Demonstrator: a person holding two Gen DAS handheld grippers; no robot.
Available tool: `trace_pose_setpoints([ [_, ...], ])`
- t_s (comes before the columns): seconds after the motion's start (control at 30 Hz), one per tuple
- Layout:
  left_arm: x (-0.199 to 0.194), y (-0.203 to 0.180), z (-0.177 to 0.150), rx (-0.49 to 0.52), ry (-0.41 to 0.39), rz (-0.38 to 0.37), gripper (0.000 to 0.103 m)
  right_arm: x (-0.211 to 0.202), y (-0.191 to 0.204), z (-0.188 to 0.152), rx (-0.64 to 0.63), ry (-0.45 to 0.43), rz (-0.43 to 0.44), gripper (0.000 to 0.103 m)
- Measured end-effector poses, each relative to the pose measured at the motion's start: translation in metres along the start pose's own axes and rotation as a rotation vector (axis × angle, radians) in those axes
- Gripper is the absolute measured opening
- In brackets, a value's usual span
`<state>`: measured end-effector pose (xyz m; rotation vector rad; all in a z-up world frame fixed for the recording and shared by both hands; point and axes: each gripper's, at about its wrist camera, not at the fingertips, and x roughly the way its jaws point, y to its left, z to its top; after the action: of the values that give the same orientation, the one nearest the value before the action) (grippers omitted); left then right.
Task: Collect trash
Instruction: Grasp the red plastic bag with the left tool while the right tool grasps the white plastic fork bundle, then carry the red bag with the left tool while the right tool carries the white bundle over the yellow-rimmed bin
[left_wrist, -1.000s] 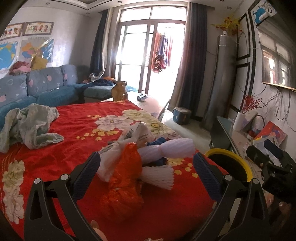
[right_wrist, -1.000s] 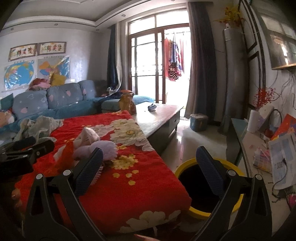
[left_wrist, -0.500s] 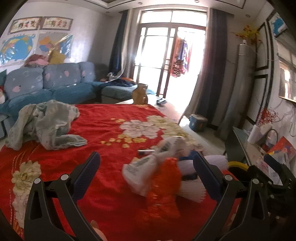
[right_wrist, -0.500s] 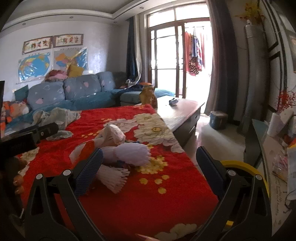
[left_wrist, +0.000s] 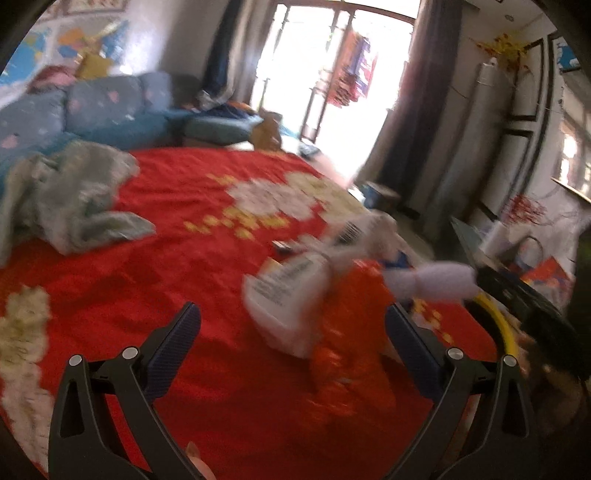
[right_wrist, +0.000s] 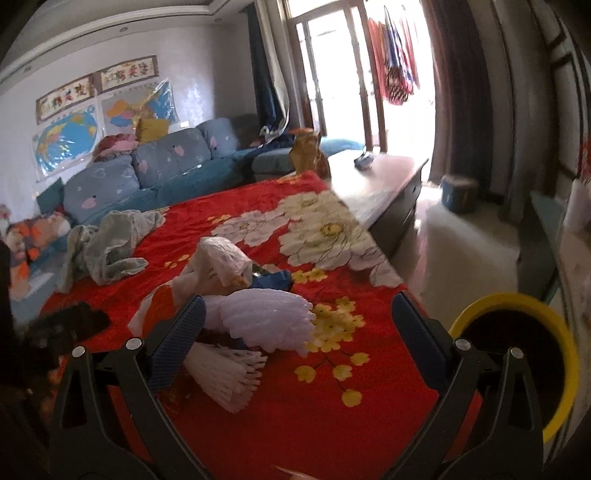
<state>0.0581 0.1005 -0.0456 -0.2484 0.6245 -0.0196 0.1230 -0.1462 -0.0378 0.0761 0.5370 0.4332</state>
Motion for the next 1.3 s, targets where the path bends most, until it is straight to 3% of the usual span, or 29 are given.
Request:
trace_pose_setpoints([
  [0.07,0.007,-0.011,-0.006,0.034,0.039,-0.021,0.096,0.007,0.000,0.000,0.009,0.029,0.030,0.090],
  [0.13,0.012,-0.017,-0.010,0.055,0.060,-0.026,0.086,0.016,-0.001,0.000,0.016,0.062,0.067,0.083],
  [0.37,0.028,-0.026,-0.019,0.107,0.142,0.020,0.072,0.025,-0.001,-0.005,0.031,0.114,0.138,0.057],
  [0.43,0.028,-0.028,-0.020,0.115,0.156,0.011,0.060,0.026,0.000,-0.006,0.022,0.124,0.148,0.042],
  [0.57,0.026,-0.038,-0.024,0.145,0.175,-0.014,0.042,0.021,-0.002,-0.007,0.006,0.117,0.150,0.033],
  [0.63,0.025,-0.040,-0.024,0.153,0.177,-0.020,0.038,0.016,-0.003,-0.006,0.004,0.107,0.153,0.027],
  [0.83,0.013,-0.046,-0.018,0.180,0.135,-0.048,0.030,0.000,-0.006,0.003,-0.008,0.056,0.158,0.022],
  [1.07,-0.012,-0.054,0.002,0.171,0.046,-0.085,0.028,-0.023,-0.015,0.018,0.002,-0.013,0.136,0.019],
  [1.3,-0.023,-0.068,0.010,0.190,0.010,-0.123,0.028,-0.047,-0.036,0.029,0.042,-0.080,0.094,0.018],
])
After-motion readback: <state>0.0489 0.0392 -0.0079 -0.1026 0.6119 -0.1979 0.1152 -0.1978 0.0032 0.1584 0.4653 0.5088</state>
